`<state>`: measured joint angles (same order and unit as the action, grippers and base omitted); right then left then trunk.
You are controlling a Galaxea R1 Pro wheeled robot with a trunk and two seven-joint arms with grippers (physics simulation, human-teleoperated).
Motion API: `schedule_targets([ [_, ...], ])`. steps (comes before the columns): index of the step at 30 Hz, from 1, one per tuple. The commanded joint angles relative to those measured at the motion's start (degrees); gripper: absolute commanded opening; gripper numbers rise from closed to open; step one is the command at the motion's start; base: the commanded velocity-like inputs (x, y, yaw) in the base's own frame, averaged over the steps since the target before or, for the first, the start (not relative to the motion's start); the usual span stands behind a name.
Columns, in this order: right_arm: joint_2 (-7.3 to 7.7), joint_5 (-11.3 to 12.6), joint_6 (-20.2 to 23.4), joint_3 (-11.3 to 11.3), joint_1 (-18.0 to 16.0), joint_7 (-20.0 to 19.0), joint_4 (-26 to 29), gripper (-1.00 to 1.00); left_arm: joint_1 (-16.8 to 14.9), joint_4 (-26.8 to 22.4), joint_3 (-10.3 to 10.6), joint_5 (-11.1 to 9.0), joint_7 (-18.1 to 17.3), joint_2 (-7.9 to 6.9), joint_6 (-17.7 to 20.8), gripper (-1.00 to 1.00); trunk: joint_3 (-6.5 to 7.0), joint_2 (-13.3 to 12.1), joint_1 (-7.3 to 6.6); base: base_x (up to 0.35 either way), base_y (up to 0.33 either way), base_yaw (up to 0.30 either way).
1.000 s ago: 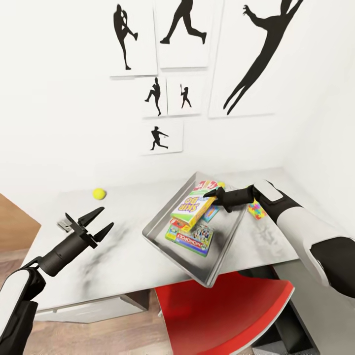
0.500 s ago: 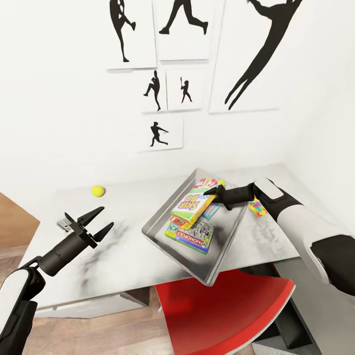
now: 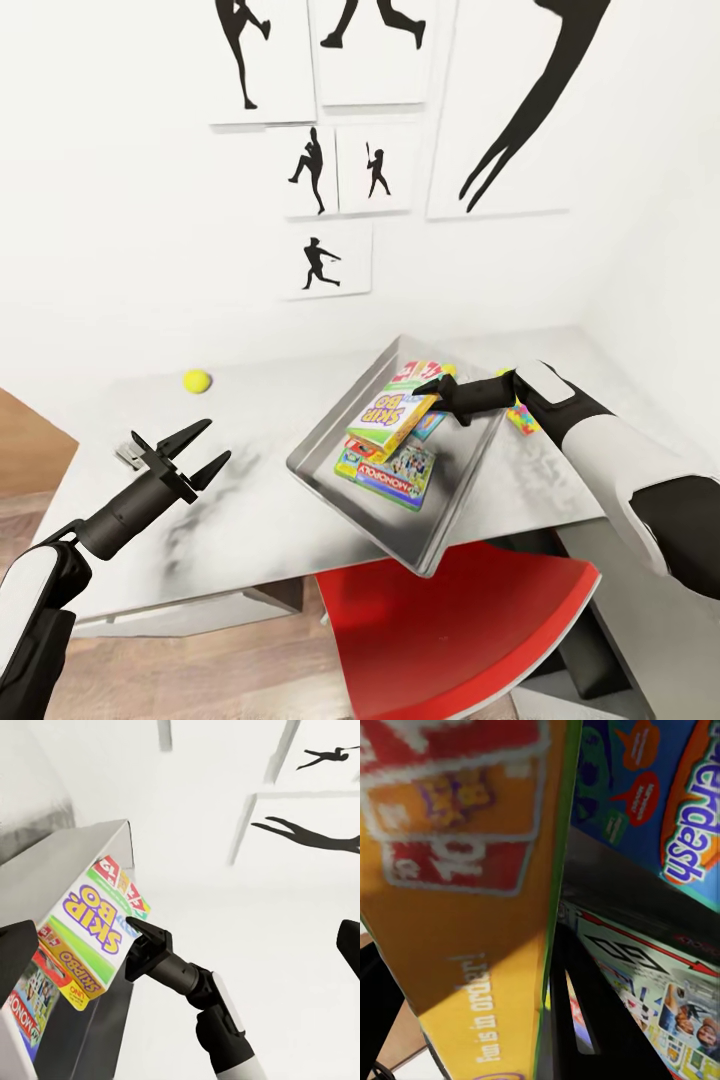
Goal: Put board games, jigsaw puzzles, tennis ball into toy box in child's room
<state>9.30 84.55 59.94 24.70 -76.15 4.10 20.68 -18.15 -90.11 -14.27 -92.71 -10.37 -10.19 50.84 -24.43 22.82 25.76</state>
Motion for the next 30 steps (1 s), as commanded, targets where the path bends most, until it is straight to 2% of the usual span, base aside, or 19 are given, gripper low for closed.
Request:
schedule_targets([
  [1,0.04,0.7,0.1,0.3,-0.1,0.4,0.1,-1.00,0.0,0.0,-0.1,0.3,-0.3,0.00,0.2,1.00,-0.18,0.1,0.03,0.000,0.000,0.000],
  [22,-0.06,0.6,0.1,0.3,-0.2,0.4,0.1,-1.00,-0.1,0.0,0.0,0.2,-0.2,0.00,0.5,1.00,-2.14,0.1,0.03,0.000,0.000,0.000],
  [30,-0.18,0.6,0.1,0.3,-1.6,0.4,0.1,-1.00,-0.1,0.1,0.0,0.2,-0.2,0.00,0.5,1.00,-2.88,0.1,0.03,0.000,0.000,0.000],
])
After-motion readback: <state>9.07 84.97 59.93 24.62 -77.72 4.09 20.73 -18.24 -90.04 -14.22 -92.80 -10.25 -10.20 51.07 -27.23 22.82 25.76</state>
